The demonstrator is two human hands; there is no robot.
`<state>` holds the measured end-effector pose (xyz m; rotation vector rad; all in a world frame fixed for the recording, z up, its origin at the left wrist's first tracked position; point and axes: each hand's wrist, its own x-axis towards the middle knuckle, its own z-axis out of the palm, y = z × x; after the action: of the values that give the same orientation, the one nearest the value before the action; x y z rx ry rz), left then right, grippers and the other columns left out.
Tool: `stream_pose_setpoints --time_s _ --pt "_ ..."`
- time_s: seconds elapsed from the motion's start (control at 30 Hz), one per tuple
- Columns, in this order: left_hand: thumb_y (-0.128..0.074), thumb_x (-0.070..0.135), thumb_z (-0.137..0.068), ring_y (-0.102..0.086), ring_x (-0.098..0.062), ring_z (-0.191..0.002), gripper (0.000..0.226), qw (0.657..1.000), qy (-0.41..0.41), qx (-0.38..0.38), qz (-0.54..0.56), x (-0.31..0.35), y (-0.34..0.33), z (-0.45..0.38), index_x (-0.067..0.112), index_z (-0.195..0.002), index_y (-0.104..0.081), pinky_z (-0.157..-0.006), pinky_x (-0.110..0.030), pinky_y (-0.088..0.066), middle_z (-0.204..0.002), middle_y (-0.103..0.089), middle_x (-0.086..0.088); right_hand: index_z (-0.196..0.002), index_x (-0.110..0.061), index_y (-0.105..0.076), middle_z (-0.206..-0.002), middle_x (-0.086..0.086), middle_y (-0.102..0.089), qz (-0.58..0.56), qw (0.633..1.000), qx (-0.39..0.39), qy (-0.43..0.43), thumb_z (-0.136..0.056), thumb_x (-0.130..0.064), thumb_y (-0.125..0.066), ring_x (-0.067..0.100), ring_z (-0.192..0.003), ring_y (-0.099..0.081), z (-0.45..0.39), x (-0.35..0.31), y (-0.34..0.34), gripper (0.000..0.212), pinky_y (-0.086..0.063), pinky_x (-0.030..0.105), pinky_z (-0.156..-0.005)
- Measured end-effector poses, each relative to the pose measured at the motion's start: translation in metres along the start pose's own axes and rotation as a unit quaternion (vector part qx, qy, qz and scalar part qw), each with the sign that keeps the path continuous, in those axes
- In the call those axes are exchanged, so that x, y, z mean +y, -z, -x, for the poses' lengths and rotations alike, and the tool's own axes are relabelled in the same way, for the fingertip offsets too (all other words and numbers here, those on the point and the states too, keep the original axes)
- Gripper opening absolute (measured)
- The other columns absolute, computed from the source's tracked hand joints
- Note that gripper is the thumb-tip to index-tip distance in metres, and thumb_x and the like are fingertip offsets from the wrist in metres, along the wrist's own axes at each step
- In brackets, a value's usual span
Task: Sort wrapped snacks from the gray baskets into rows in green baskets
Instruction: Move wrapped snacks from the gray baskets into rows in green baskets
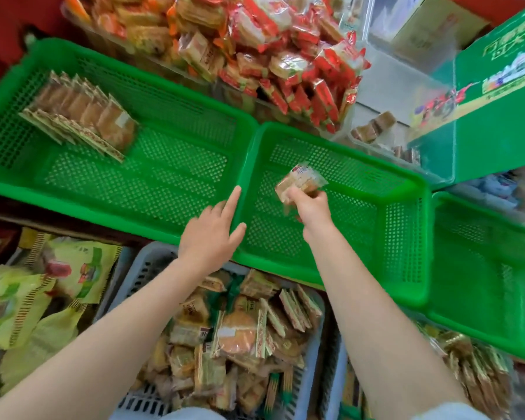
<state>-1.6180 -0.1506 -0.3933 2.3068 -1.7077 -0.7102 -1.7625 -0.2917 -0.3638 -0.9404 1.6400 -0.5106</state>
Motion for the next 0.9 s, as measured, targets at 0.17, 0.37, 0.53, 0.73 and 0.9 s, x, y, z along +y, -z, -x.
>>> stream_pose_setpoints --time_s 0.17,0.37,0.53,0.73,0.9 --pt "-0.025 0.054 -0.103 -0.054 -0.026 -0.122 0.07 0.999 0.005 0.032 -0.004 -0.001 -0.01 -0.003 0.039 -0.155 0.019 -0.063 -0.036 -0.05 -0.153 -0.043 -0.004 -0.116 -0.017 -0.043 -0.106 -0.001 -0.057 -0.004 0.995 0.068 0.072 -0.08 -0.025 -0.082 0.018 -0.094 -0.057 -0.047 0.0 -0.037 0.053 -0.038 0.022 -0.083" --pt "-0.025 0.053 -0.103 -0.058 -0.025 -0.113 0.07 0.999 -0.004 0.044 -0.001 0.001 -0.012 -0.002 0.038 -0.155 0.019 -0.052 -0.033 -0.043 -0.151 -0.045 -0.002 -0.108 -0.012 -0.049 -0.106 0.002 -0.06 0.158 0.982 0.054 0.09 -0.069 -0.046 -0.088 0.021 -0.096 -0.059 -0.076 0.02 -0.048 0.065 -0.041 0.029 -0.077" --pt "-0.026 0.053 -0.103 -0.059 -0.024 -0.111 0.07 0.999 0.005 0.041 -0.001 0.001 -0.012 -0.001 0.038 -0.155 0.019 -0.051 -0.032 -0.048 -0.153 -0.043 -0.001 -0.104 -0.014 -0.044 -0.099 0.0 -0.059 0.17 0.981 0.008 0.089 -0.076 -0.035 -0.086 0.019 -0.085 -0.056 -0.076 0.022 -0.043 0.054 -0.037 0.03 -0.066" --pt "-0.025 0.053 -0.103 -0.059 -0.022 -0.108 0.07 0.999 0.009 0.032 -0.005 0.003 -0.01 -0.001 0.038 -0.154 0.021 -0.045 -0.029 -0.036 -0.151 -0.045 0.001 -0.095 -0.013 -0.044 -0.1 0.007 -0.062 0.157 0.98 0.036 0.114 -0.077 -0.033 -0.085 0.023 -0.081 -0.056 -0.084 0.008 -0.06 0.049 -0.034 0.032 -0.058" --pt "-0.025 0.053 -0.103 -0.059 -0.022 -0.101 0.069 0.999 0.017 0.032 -0.013 0.002 -0.011 -0.002 0.038 -0.156 0.018 -0.043 -0.028 -0.028 -0.149 -0.046 0.0 -0.098 -0.015 -0.046 -0.099 0.004 -0.062 0.19 0.975 0.019 0.114 -0.078 -0.04 -0.083 0.025 -0.087 -0.062 -0.079 0.011 -0.047 0.049 -0.042 0.032 -0.065"
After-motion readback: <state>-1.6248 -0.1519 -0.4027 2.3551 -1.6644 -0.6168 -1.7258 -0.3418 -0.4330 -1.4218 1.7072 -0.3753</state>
